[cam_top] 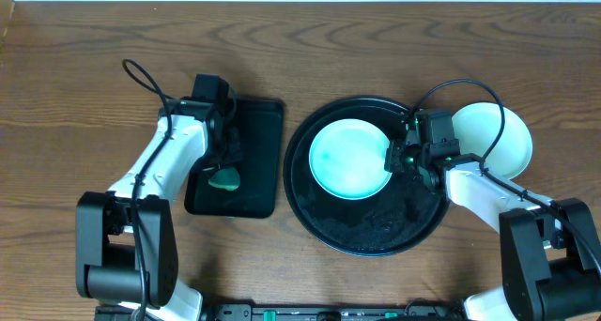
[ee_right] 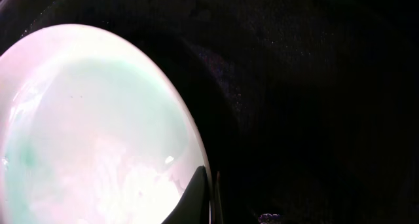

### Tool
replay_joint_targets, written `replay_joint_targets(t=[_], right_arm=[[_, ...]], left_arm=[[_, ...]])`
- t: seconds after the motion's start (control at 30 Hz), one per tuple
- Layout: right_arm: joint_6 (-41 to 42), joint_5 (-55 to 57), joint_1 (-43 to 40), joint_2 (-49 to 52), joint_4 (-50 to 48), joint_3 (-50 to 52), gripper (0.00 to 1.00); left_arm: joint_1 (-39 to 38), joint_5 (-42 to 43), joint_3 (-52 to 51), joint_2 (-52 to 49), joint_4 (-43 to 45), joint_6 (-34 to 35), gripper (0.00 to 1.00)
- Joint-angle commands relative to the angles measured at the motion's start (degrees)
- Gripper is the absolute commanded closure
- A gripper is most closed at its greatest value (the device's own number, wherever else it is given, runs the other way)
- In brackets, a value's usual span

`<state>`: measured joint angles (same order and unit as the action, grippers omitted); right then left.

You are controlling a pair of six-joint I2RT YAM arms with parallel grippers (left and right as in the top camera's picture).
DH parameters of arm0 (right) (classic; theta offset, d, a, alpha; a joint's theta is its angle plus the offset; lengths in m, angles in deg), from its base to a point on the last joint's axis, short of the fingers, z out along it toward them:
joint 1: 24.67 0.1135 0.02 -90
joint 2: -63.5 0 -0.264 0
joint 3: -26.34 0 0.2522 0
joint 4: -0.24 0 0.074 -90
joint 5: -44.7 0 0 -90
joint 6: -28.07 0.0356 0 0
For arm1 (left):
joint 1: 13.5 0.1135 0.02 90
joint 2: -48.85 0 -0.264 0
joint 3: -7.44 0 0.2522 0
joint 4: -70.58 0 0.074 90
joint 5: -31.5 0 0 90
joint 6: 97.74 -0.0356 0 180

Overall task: Clean dirty plates on tray and stack at the side
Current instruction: 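Carry the sponge back and lower it into the black tray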

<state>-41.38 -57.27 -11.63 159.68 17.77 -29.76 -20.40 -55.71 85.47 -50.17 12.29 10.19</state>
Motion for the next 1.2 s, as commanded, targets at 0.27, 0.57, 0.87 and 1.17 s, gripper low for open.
replay_joint_targets(t=[0.27,0.57,0.87,1.17], right_arm=[[0.6,-1.8,0.6,0.2,-0.4,0.2,0.99],[0.6,-1.8,0.6,0.2,-0.5,0.2,0.99],[0.6,-1.8,0.5,0.2,-0.8,0.2,0.99],[0.6,-1.8,0.6,0.2,-0.8,0.2,0.97]], left_arm=[[0.0,-0.9,-4.5,0.0,3.8,-0.8,0.83],[0.0,-0.9,-4.3,0.0,5.2,-0.8,0.64],[0.0,-0.9,-0.2,4.1,4.6,-0.8,0.59],[0.1,-8.0,1.3,15.0,4.8,-0.8,0.4]])
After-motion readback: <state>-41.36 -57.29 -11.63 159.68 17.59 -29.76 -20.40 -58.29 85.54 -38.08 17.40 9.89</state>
